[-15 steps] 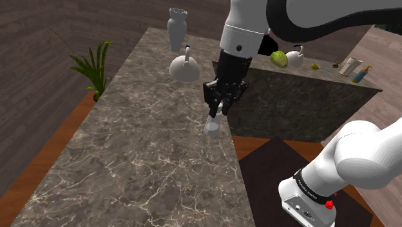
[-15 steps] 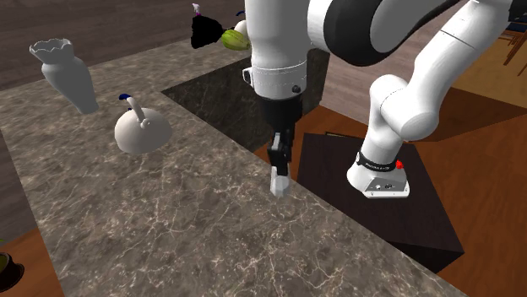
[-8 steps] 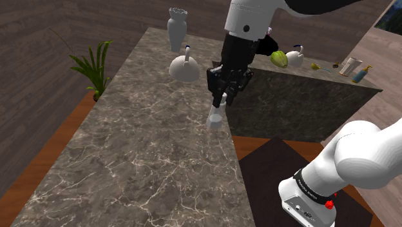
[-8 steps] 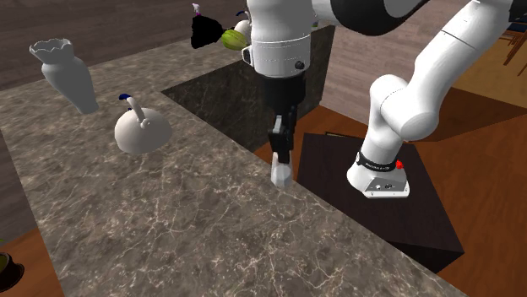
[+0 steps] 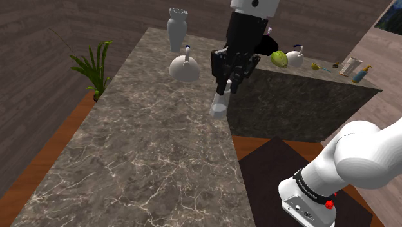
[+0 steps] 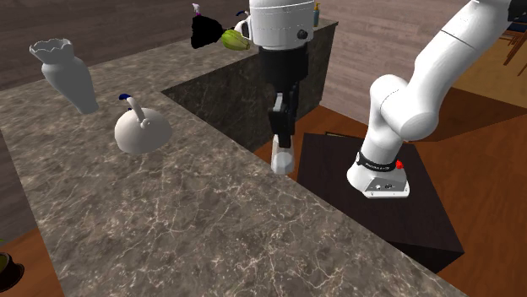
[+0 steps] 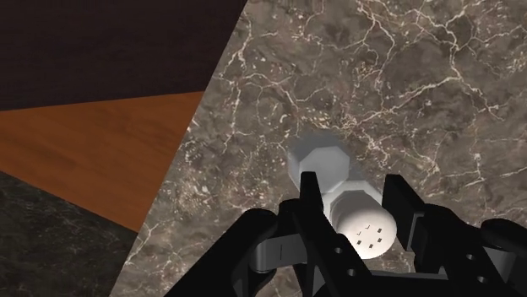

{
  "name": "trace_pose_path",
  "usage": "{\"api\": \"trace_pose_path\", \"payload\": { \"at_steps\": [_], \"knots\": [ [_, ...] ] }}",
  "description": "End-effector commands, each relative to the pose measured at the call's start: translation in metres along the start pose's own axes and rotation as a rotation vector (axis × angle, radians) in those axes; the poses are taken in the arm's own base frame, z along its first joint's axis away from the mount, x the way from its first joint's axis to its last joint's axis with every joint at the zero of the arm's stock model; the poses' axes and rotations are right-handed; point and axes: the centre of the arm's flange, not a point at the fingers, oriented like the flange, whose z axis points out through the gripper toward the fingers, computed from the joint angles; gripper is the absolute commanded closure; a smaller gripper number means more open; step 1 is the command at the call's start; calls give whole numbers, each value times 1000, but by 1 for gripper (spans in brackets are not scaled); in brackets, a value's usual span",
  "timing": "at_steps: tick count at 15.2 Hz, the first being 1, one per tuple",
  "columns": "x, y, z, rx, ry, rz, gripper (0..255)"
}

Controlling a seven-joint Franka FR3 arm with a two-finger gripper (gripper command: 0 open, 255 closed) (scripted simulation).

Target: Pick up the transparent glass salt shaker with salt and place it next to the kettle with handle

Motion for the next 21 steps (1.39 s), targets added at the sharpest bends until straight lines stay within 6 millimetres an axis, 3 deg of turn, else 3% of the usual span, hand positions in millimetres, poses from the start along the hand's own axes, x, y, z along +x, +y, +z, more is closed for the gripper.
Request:
{"api": "trace_pose_path", "payload": {
  "at_steps": [1, 6, 21],
  "knots": [
    [-2, -1, -12, 0, 0, 0, 255],
    [-5, -3, -36, 0, 0, 0, 255],
    [165, 94, -65, 0, 0, 0, 255]
  ]
}}
